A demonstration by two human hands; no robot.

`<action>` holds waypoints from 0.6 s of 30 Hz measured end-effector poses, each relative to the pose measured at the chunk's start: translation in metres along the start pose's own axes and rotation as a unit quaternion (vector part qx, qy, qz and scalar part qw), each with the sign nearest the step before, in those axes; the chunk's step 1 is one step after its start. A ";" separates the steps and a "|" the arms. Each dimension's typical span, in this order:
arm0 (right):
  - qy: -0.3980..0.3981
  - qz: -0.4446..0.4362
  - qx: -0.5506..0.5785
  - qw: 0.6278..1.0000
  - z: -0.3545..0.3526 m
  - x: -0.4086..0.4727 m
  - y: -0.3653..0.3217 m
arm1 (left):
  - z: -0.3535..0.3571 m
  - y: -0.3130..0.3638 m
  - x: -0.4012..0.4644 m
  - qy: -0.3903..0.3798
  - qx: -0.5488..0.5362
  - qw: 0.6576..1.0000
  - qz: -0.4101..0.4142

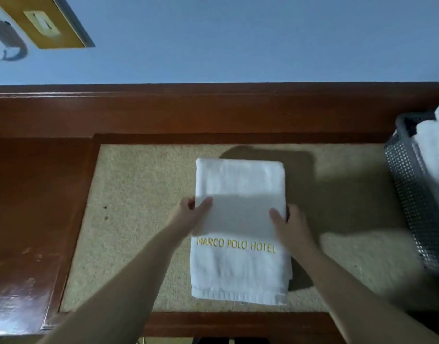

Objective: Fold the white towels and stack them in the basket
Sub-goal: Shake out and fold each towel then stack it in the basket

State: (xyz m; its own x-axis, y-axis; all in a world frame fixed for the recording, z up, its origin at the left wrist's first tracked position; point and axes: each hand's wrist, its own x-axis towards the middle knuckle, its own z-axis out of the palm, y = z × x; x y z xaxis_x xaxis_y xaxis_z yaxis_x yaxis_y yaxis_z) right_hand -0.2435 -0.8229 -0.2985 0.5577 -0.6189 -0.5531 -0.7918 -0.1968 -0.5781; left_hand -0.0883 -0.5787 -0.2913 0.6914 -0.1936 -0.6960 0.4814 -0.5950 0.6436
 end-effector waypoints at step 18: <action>-0.023 -0.001 -0.050 0.998 -0.058 -0.117 -0.038 | 0.046 0.031 -0.156 0.047 0.091 0.994 0.039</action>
State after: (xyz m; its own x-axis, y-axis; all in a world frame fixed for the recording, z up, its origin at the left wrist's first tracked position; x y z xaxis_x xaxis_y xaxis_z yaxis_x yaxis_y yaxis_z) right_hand -0.2938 -0.7871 -0.1768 0.5684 -0.5835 -0.5800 -0.8103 -0.2749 -0.5175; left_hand -0.2057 -0.6032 -0.1772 0.7738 -0.1755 -0.6086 0.3253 -0.7143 0.6197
